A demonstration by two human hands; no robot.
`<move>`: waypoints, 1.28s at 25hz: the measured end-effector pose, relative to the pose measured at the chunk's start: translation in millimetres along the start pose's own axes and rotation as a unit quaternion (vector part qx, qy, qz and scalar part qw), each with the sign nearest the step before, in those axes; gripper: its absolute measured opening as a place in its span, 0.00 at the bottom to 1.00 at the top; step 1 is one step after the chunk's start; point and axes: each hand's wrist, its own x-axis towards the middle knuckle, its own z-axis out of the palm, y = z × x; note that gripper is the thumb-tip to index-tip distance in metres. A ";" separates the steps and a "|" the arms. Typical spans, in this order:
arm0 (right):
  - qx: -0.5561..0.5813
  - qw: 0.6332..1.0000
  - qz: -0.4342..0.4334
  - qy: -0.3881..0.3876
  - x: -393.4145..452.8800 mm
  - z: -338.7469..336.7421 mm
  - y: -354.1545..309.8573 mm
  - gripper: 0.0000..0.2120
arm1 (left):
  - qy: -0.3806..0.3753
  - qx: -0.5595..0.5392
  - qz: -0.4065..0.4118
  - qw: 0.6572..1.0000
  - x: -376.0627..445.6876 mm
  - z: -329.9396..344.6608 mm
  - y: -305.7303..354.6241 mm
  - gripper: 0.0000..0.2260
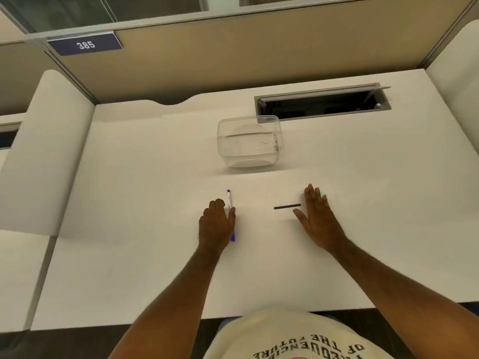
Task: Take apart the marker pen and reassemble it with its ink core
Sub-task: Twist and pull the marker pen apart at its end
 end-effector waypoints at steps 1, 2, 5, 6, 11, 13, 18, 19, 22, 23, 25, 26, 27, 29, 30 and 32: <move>0.005 1.000 -0.006 0.008 2.1 1.2 -3.7 0.43 | -0.001 -0.012 -0.026 1.000 4.7 0.3 4.5 0.21; 0.008 1.000 -0.003 0.003 2.1 -3.1 -9.4 0.42 | -0.017 -0.018 -0.055 0.998 8.6 -2.7 9.1 0.19; 0.010 1.000 -0.017 -0.004 8.3 -3.4 -24.3 0.39 | -0.075 -0.009 -0.093 0.993 21.7 -4.7 19.5 0.16; 0.015 1.000 -0.020 -0.008 9.3 -4.2 -27.9 0.39 | -0.088 -0.016 -0.101 0.991 24.8 -5.0 21.2 0.15; 0.048 0.997 -0.050 -0.027 16.8 -0.3 -35.8 0.48 | -0.124 0.005 -0.102 0.987 35.5 -4.7 23.7 0.11; 0.063 0.996 -0.049 -0.029 18.3 2.0 -36.4 0.49 | -0.134 0.020 -0.098 0.986 36.8 -5.5 23.8 0.11; 0.080 0.996 -0.037 -0.027 21.7 4.0 -41.1 0.35 | -0.144 0.041 -0.089 0.985 40.3 -11.3 25.9 0.10; 0.093 0.995 -0.040 -0.022 22.5 4.8 -41.1 0.33 | -0.145 0.034 -0.093 0.985 40.2 -13.9 27.3 0.10; 0.137 0.990 -0.030 -0.016 23.5 2.9 -45.6 0.30 | -0.135 -0.041 -0.122 0.982 38.6 -21.3 32.2 0.10; 0.158 0.987 -0.019 -0.021 24.4 1.7 -48.9 0.30 | -0.131 -0.080 -0.137 0.979 36.8 -24.9 37.2 0.09; 0.204 0.978 0.015 -0.029 25.3 -5.1 -63.4 0.27 | -0.124 -0.152 -0.147 0.969 32.1 -33.1 49.9 0.08; 0.227 0.973 0.028 -0.024 25.2 -11.1 -72.7 0.24 | -0.123 -0.181 -0.145 0.965 29.4 -35.8 56.6 0.07; 0.251 0.967 0.032 -0.007 25.8 -17.0 -82.0 0.20 | -0.123 -0.207 -0.142 0.960 25.8 -38.4 63.8 0.07; 0.316 0.948 0.046 0.018 28.7 -29.7 -99.8 0.14 | -0.118 -0.249 -0.131 0.952 16.6 -44.9 78.5 0.07; 0.352 0.934 0.059 0.012 31.0 -38.1 -108.2 0.14 | -0.113 -0.264 -0.125 0.950 12.2 -47.8 85.0 0.07; 0.416 0.906 0.078 -0.016 35.5 -51.9 -120.5 0.12 | -0.102 -0.287 -0.114 0.946 4.8 -51.9 94.5 0.07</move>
